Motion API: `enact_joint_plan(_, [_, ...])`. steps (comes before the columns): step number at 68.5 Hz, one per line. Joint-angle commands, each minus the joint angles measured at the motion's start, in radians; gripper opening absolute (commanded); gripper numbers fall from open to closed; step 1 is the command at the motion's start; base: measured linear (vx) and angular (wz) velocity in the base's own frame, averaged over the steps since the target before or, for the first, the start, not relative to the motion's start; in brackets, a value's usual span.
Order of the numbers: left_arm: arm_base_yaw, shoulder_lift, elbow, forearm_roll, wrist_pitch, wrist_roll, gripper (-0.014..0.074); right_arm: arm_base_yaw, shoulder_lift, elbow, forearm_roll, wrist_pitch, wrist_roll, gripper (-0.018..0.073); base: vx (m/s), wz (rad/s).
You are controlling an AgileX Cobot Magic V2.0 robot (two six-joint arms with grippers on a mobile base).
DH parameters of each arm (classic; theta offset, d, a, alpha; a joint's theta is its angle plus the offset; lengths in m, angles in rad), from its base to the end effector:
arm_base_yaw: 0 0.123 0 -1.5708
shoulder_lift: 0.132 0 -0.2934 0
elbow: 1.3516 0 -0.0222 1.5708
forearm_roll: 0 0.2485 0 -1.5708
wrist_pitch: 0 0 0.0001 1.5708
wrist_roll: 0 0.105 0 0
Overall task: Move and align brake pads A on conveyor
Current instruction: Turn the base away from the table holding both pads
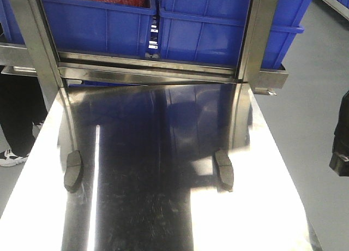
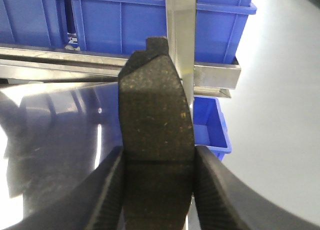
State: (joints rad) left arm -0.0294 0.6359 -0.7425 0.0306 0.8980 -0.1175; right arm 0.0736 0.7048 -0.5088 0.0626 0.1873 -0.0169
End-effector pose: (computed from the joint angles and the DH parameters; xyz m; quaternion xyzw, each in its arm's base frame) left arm 0.1085 -0.0007 0.3284 -0.0363 0.9068 -0.0160 0.4198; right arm 0.1528 0.0125 0.3052 -0.0151 0.8034 0.0398 0.5939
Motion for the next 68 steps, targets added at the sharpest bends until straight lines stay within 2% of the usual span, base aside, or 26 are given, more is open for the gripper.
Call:
enact_joint_plan(1, [-0.004,0.001,-0.028,-0.002,-0.074,0.000,0.0135,-0.004,-0.003,-0.034,-0.004,-0.095,-0.004,0.0033,-0.14,-0.05])
enact_joint_plan(27, [-0.004,0.001,-0.028,-0.002,-0.074,0.000,0.0135,-0.004,-0.003,-0.034,-0.004,-0.095,-0.004,0.0033,-0.14,0.03])
enact_joint_plan(68, [-0.004,0.001,-0.028,-0.002,-0.074,0.000,0.0135,-0.004,-0.003,-0.034,-0.004,-0.095,-0.004,0.0033,-0.11,0.37])
